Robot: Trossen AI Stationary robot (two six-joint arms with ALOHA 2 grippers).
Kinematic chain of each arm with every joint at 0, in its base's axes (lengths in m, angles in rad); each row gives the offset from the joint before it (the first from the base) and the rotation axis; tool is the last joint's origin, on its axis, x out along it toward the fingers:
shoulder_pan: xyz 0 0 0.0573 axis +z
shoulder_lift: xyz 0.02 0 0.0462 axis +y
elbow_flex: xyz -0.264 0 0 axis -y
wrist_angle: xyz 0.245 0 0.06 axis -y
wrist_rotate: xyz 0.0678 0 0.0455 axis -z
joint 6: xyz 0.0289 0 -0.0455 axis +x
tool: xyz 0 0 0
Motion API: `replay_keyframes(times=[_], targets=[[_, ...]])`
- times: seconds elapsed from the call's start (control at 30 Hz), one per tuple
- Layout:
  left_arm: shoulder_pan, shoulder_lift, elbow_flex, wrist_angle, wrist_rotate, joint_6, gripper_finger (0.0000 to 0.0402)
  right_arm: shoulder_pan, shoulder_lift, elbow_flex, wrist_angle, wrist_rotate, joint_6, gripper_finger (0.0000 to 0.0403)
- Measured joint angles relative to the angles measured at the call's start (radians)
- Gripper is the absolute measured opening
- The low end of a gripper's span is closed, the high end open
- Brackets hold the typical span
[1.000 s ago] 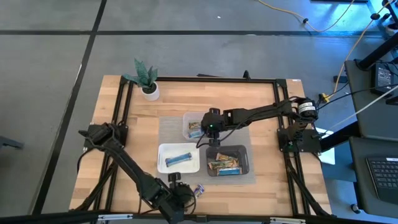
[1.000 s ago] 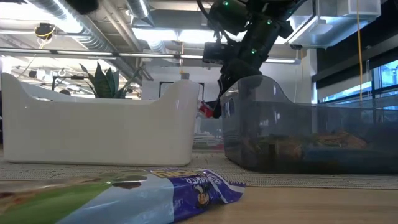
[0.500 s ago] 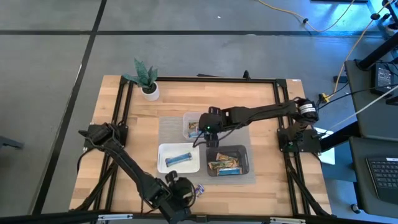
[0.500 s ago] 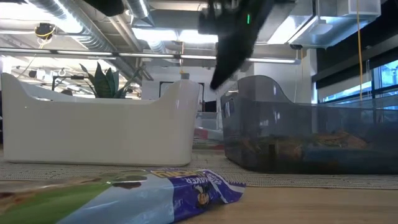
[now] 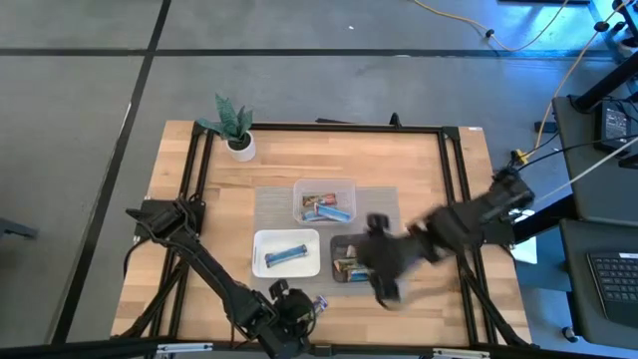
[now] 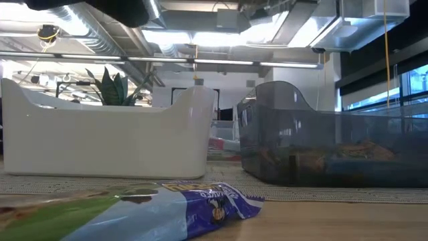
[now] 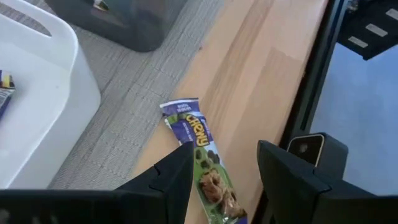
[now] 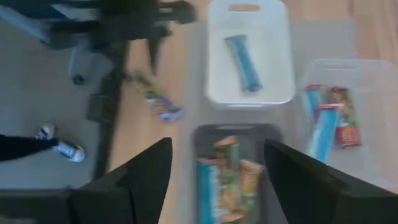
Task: Pick and place Granola Bars by type
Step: Put the blue granola bar into the white bin
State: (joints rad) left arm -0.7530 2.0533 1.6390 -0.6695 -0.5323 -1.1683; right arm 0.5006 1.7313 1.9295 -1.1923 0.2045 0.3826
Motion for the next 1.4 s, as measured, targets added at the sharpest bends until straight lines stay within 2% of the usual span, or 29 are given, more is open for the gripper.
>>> replay_keyframes(times=[0.07, 0.23, 0.3, 0.37, 0.53, 0.7, 1.1, 1.4], targets=[[-0.002, 0.0, 0.0, 0.01, 0.0, 0.002, 0.0169, 0.096, -0.019, -0.021, 0.012, 0.086, 0.086, 0.0255], [0.009, 0.0, 0.0, 0.017, 0.004, -0.008, 0.0175, 0.329, -0.047, -0.113, 0.005, 0.419, 0.296, 0.0255], [0.014, 0.0, 0.0, 0.016, 0.005, -0.02, 0.0188, 0.398, -0.051, -0.16, 0.0, 0.509, 0.399, 0.0254], [0.021, 0.005, 0.0, 0.018, 0.004, -0.024, 0.0207, 0.446, -0.057, -0.201, -0.01, 0.554, 0.501, 0.0254], [0.035, 0.021, -0.002, 0.022, -0.001, -0.068, 0.0245, 0.5, -0.059, -0.246, -0.073, 0.545, 0.71, 0.0255], [0.037, 0.05, -0.002, 0.028, 0.038, -0.099, 0.0247, 0.507, -0.06, -0.252, -0.11, 0.498, 0.789, 0.0255], [0.03, 0.162, 0.054, 0.026, 0.036, -0.155, 0.0244, 0.505, -0.06, -0.252, -0.162, 0.482, 0.79, 0.0255], [0.035, 0.186, 0.067, -0.016, 0.061, -0.183, 0.0244, 0.505, -0.06, -0.252, -0.189, 0.482, 0.789, 0.0255]])
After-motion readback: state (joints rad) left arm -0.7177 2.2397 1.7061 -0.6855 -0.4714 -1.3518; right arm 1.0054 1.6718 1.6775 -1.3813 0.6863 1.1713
